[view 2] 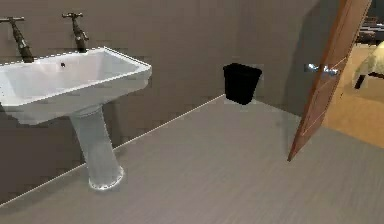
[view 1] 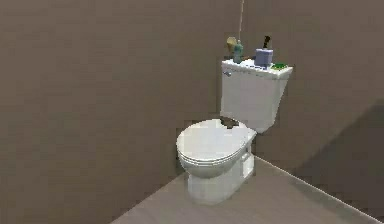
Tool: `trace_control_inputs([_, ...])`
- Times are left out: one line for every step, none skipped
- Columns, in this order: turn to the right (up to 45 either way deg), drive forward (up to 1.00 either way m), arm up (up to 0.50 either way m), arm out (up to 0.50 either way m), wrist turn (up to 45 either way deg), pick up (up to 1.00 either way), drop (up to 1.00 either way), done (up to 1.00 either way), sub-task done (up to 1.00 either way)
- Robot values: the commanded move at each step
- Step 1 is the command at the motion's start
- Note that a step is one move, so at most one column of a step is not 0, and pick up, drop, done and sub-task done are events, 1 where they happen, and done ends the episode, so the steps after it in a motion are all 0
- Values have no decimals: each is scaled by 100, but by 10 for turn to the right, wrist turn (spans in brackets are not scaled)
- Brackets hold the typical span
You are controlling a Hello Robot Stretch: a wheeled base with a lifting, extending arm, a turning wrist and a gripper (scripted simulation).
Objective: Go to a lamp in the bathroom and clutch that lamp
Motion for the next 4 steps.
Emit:
trace_control_inputs([0, 55, 0, 0, 0, 0, 0, 0, 0])
trace_control_inputs([-450, 0, 0, 0, 0, 0, 0, 0, 0])
trace_control_inputs([-270, 0, 0, 0, 0, 0, 0, 0, 0])
trace_control_inputs([450, 0, 0, 0, 0, 0, 0, 0, 0])
